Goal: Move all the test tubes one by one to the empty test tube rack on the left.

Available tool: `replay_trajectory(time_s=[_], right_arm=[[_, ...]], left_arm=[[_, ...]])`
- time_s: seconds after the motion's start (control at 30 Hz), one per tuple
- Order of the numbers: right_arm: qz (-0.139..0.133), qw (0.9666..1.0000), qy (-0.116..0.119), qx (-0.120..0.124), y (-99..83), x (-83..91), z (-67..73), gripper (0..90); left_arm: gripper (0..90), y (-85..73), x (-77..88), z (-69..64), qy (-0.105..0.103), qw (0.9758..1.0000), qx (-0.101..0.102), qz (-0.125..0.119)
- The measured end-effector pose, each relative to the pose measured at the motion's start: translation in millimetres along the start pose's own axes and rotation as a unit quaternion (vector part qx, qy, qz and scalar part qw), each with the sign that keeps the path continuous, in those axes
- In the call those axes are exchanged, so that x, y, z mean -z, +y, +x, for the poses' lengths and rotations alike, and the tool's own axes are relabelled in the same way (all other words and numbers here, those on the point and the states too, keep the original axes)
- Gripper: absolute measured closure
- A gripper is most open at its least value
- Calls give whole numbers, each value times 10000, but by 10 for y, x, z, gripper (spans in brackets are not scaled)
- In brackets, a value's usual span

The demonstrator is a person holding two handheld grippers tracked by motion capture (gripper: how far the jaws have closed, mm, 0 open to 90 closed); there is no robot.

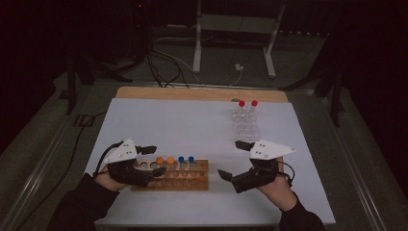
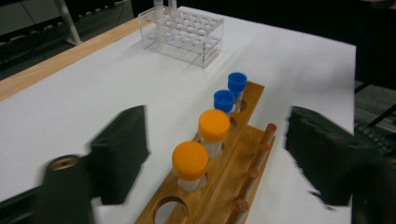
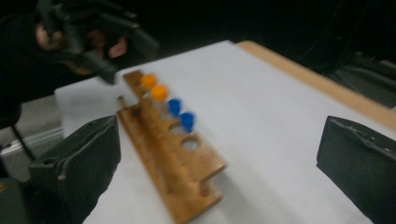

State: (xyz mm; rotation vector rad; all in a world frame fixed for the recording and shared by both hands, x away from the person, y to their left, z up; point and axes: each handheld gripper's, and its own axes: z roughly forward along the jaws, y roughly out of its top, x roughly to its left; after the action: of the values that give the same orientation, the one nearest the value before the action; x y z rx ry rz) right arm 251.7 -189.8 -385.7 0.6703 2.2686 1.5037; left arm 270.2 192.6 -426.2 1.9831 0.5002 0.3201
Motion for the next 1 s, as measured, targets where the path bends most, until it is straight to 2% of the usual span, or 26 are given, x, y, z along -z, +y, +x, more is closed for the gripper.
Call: replay_trajectory(time_s=[0.13, 0.3, 0.4, 0.5, 0.53, 0.6, 0.77, 0.8, 0.87, 1.0], right_arm=[[-212, 9996, -185, -67, 71, 63, -209, 0], [-336, 9972, -671, 43, 81, 75, -525, 0], [-285, 9954, -910, -27, 46, 53, -732, 0], [-172, 9927, -1189, -124, -36, 10, -985, 0], [-147, 9909, -1334, -140, -82, -14, -1085, 0], [-68, 9902, -1362, -316, -144, -59, -1230, 0], [118, 9831, -1686, -710, -332, -203, -1568, 91], [168, 9807, -1778, -798, -374, -239, -1640, 126], [238, 9776, -1892, -894, -426, -289, -1735, 167], [360, 9703, -2162, -1023, -528, -395, -1926, 316]], left_arm=[[75, 36, 52, -19, -83, 9999, 55, -76], [37, 63, 95, -40, -119, 9997, 57, -205], [35, 62, 120, -27, -105, 9995, 67, -279], [29, 55, 148, -9, -130, 9991, 147, -382], [30, 55, 153, -10, -142, 9990, 150, -390], [30, 54, 162, -14, -129, 9990, 135, -412], [30, 61, 173, -22, -72, 9987, 120, -487], [30, 60, 175, -22, -72, 9987, 120, -499], [30, 56, 182, -18, -60, 9984, 154, -541], [30, 45, 184, -4, -94, 9984, 175, -526]])
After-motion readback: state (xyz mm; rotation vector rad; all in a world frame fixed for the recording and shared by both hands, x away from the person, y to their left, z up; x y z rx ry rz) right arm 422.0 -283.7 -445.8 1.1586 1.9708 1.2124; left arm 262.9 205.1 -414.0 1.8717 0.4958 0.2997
